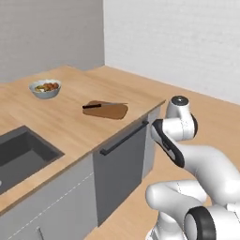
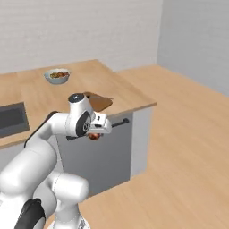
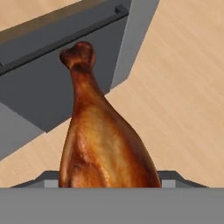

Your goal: Pick up the knife from the drawer and place it on the cutting board. Then place the meat from the plate to the cutting board.

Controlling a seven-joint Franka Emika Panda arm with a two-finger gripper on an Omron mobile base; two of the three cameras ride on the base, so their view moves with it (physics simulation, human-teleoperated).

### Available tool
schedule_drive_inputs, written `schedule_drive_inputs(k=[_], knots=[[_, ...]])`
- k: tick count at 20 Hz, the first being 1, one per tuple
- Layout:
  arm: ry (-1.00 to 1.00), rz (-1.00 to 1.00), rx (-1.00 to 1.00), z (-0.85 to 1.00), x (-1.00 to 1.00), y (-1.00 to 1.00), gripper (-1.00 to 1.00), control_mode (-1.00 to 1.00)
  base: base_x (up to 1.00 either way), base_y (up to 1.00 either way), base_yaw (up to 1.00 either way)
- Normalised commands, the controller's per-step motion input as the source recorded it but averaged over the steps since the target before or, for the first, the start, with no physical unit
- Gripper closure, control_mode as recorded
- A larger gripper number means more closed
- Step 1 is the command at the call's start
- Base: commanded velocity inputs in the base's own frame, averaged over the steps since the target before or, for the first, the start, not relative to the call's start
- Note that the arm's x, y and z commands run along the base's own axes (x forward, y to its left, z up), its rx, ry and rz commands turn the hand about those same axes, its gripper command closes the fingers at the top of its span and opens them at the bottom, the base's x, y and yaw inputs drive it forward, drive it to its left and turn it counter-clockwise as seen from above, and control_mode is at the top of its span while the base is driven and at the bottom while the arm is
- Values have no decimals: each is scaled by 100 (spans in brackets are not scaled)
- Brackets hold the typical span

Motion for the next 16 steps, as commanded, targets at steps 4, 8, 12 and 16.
schedule_drive_inputs(k=[4, 8, 12, 16], knots=[[0, 0, 0, 0, 0, 0, 100, 100, 44, -90, 40], [0, 0, 0, 0, 0, 0, 100, 100, 34, -98, 37], [0, 0, 0, 0, 0, 0, 100, 100, 37, -84, 43], [0, 0, 0, 0, 0, 0, 100, 100, 40, -60, 53]])
